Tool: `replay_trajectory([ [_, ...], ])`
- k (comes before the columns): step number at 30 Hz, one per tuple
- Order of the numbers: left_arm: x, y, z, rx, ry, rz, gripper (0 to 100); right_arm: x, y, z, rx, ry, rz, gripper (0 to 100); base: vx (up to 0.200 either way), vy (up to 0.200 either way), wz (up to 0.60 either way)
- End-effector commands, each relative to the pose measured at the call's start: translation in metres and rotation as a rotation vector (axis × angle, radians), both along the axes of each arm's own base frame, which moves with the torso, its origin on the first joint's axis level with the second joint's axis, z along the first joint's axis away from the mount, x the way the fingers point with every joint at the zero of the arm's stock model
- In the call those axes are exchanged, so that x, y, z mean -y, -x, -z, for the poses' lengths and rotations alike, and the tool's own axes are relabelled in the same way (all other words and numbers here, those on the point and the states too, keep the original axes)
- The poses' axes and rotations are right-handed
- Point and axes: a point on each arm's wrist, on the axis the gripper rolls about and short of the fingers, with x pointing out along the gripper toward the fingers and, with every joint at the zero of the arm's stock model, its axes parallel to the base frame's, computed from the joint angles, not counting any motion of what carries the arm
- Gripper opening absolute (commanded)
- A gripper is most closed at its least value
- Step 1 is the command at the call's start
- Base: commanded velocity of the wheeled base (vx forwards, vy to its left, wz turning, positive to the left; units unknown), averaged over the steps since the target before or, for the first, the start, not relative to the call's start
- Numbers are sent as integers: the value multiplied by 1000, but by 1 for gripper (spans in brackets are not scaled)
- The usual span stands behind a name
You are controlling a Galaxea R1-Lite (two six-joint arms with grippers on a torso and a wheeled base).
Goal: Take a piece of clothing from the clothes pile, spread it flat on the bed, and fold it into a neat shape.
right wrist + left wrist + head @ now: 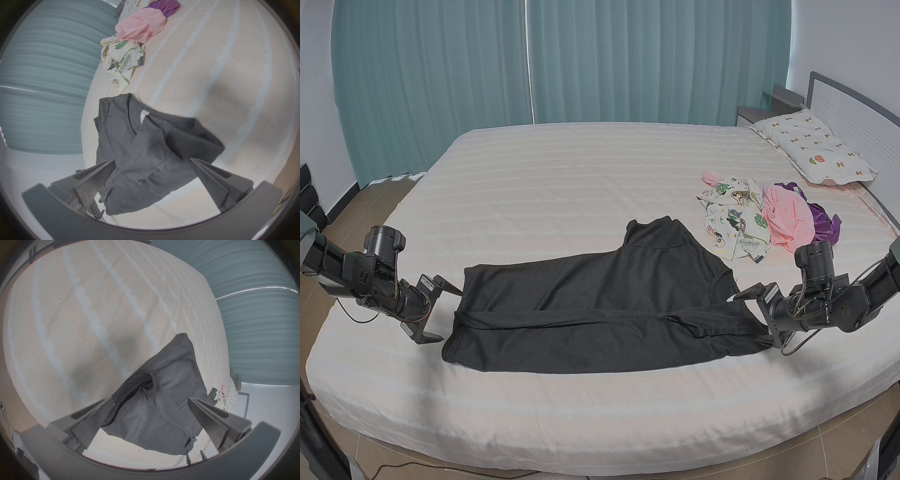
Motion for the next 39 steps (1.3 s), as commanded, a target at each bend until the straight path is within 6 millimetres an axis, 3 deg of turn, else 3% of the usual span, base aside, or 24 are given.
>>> replay_trajectory([
  [1, -1, 8, -2, 20, 21, -11, 100, -25, 17, 4, 13, -18, 14, 100, 0, 0, 0],
  [6, 0, 11, -7, 35, 22, -11, 100, -30, 17, 4, 10, -59, 37, 100, 0, 0, 0],
  [10, 0, 13, -7, 32, 23, -10, 100, -33, 9, 19, -11, -58, 45, 100, 0, 0, 0],
  [18, -1, 13, -5, 26, 24, -12, 100, -38, 0, 16, 81, -101, 69, 100, 0, 0, 0],
  [32, 0, 12, -2, 20, 47, 4, 100, -50, -7, 24, 95, -57, 86, 100, 0, 0, 0],
  [33, 0, 12, -2, 19, 47, 4, 100, -51, -7, 23, 98, -53, 91, 0, 0, 0, 0],
  [39, 0, 12, -2, 20, 49, 6, 100, -52, -2, 22, 106, -14, 98, 0, 0, 0, 0],
])
